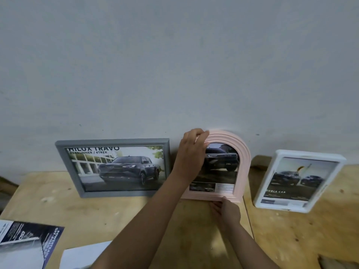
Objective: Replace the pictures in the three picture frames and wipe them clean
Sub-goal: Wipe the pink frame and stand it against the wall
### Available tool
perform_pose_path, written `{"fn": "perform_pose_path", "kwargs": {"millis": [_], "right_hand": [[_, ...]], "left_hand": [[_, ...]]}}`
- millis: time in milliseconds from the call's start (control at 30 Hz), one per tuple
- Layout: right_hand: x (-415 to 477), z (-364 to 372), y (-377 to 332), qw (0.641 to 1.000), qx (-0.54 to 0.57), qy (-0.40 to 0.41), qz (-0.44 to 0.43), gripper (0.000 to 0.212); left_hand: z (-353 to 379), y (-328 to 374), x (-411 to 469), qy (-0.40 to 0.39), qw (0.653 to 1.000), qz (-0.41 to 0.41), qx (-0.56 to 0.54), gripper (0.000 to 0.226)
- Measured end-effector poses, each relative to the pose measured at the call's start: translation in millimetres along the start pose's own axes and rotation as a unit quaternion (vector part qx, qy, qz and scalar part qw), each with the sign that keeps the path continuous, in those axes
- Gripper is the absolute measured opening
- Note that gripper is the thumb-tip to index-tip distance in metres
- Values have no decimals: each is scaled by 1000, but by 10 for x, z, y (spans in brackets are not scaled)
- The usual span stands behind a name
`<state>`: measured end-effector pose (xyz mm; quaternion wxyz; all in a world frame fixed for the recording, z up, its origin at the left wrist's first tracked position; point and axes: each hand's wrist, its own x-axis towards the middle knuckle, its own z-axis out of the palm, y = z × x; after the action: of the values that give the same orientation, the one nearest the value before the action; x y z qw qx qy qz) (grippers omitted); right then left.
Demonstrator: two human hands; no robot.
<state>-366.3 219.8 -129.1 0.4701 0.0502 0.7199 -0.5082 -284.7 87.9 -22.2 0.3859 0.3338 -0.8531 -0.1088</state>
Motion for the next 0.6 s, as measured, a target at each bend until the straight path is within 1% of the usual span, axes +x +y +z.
{"fn": "perform_pose_path", "kwargs": {"millis": [100,167,233,333,400,500,567,600], "right_hand": [[22,31,31,999,-17,32,-31,26],[55,19,43,997,-9,63,-35,25],[92,-11,13,998,-16,60,-19,25],[14,-98,-73,999,37,-16,21,19],[-45,-190,-114,997,43,-65,22,11],[-101,-376,-141,996,8,-87,-11,12],[-144,-609,-134,994,-10,-90,-53,10],[-167,-772,-121,993,-26,-85,-80,11]], "left_hand": [[10,-65,-12,6,1000,14,15,32],[9,-59,-12,4,1000,18,17,31],[17,-48,-30,12,1000,10,16,30],[36,-14,-46,28,999,-12,24,28],[65,73,-57,53,997,-35,32,28],[172,287,-83,101,993,-57,24,29],[275,512,-83,110,992,-56,-7,24],[339,647,-76,101,993,-52,-31,21]]}}
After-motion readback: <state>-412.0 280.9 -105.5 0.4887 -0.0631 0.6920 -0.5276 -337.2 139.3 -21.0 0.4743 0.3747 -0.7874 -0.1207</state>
